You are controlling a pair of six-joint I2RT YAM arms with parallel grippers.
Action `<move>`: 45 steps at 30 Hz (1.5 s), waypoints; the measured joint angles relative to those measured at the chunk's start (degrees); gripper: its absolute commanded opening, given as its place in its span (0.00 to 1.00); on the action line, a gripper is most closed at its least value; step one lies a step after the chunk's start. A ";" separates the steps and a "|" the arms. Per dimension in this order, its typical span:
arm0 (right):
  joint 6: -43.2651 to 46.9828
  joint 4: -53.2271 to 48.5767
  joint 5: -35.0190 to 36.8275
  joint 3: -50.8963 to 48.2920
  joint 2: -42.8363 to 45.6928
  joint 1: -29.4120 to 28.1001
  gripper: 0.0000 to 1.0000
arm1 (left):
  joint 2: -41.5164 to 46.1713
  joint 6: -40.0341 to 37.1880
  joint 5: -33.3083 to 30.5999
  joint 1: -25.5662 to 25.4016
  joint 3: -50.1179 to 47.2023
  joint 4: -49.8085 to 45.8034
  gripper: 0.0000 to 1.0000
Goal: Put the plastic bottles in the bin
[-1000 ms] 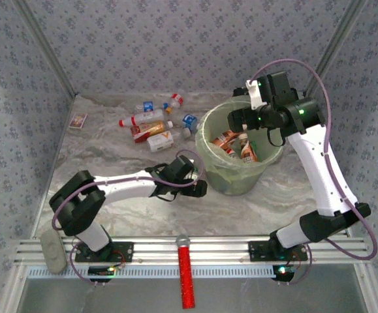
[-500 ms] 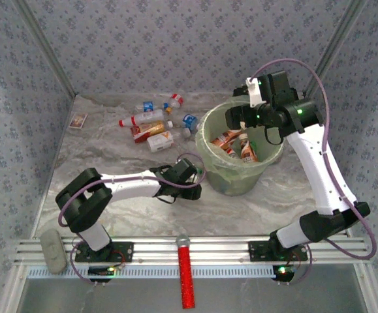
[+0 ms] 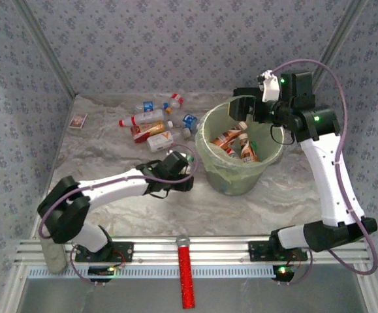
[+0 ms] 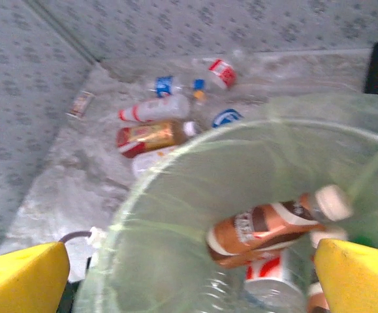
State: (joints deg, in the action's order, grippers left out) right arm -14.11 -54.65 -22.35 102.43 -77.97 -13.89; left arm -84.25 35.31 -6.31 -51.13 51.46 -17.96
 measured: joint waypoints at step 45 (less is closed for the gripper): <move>-9.99 14.60 -3.50 12.17 -26.75 -24.13 0.44 | 28.20 -2.32 15.58 12.90 -17.75 36.68 0.04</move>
State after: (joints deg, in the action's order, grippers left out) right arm -24.10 -40.05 -25.85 114.61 -104.73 -38.02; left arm -56.05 32.99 9.28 -38.24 33.71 18.72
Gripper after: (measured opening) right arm 0.495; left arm 0.621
